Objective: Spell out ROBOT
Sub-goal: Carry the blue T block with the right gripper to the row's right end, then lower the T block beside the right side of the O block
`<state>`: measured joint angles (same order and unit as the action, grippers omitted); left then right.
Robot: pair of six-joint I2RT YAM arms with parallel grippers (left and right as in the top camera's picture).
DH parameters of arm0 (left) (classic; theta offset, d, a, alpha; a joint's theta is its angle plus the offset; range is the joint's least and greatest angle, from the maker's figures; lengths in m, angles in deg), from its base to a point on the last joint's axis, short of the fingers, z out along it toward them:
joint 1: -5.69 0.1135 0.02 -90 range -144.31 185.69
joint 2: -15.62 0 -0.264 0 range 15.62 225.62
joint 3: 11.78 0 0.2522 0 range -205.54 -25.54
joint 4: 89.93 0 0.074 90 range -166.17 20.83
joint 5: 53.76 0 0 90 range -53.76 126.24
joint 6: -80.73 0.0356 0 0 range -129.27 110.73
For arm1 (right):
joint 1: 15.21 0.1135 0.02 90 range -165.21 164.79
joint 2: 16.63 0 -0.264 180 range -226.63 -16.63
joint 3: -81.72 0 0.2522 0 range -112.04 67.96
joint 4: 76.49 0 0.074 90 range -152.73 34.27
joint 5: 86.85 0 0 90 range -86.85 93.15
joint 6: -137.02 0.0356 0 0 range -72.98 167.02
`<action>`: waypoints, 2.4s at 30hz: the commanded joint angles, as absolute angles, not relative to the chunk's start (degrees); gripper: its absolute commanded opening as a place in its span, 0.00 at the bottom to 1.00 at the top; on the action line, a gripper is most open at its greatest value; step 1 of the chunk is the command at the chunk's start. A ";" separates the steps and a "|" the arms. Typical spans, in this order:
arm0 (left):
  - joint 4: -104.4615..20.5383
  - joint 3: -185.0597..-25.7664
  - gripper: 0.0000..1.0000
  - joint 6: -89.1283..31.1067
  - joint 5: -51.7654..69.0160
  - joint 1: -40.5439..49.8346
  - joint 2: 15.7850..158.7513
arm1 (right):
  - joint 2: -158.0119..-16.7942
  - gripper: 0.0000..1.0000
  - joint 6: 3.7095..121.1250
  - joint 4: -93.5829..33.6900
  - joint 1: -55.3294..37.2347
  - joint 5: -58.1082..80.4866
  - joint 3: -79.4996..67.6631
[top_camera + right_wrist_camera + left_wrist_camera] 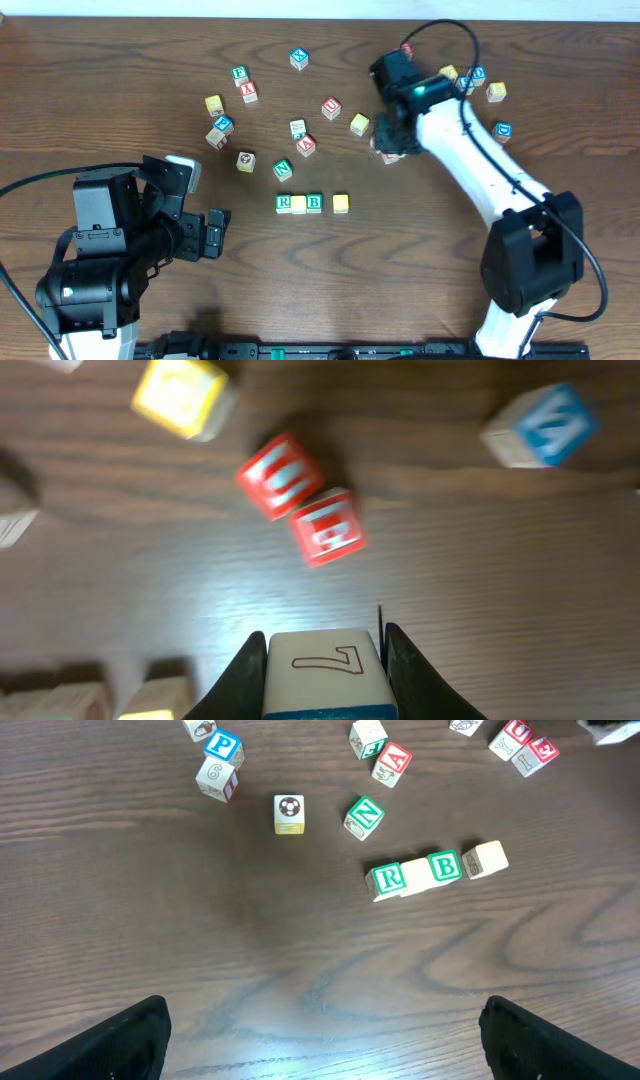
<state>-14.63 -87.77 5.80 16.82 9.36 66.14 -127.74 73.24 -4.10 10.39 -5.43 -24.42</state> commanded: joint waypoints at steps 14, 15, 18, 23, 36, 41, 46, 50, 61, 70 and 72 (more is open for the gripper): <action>-14.48 -88.23 0.97 6.34 16.14 9.64 66.10 | -126.54 0.01 80.10 -12.91 19.95 -6.35 -10.69; -14.48 -88.23 0.97 6.34 16.14 9.64 66.10 | -126.54 0.01 80.58 -13.35 20.67 -6.35 -10.26; -14.48 -88.23 0.97 6.34 16.14 9.64 66.10 | -126.54 0.01 81.30 -14.92 22.46 -6.46 -9.05; -14.48 -88.23 0.97 6.34 16.14 9.64 66.10 | -126.54 0.01 82.20 -15.79 23.46 -7.25 -7.72; -14.48 -88.23 0.97 6.34 16.14 9.64 66.10 | -126.54 0.01 83.01 -19.23 23.46 -6.98 -3.13; -14.48 -88.23 0.97 6.34 16.14 9.64 66.10 | -126.54 0.01 82.63 -21.04 23.36 -7.03 -2.63; -14.48 -88.23 0.97 6.34 16.14 9.64 66.10 | -126.54 0.02 81.65 -22.55 23.36 -7.20 -2.63; -14.50 -88.23 0.97 6.34 16.14 9.64 66.10 | -126.54 0.01 81.17 -23.20 23.36 -7.29 -2.63; -14.48 -88.23 0.97 6.34 16.14 9.64 66.10 | -126.54 0.01 78.13 -24.67 23.57 -5.02 -2.63; -14.48 -88.23 0.97 6.34 16.14 9.64 66.10 | -126.54 0.01 77.61 -25.04 24.23 -4.43 -2.63; -14.48 -88.23 0.97 6.34 16.14 9.64 66.10 | -126.54 0.01 77.59 -25.30 24.27 -2.92 -2.63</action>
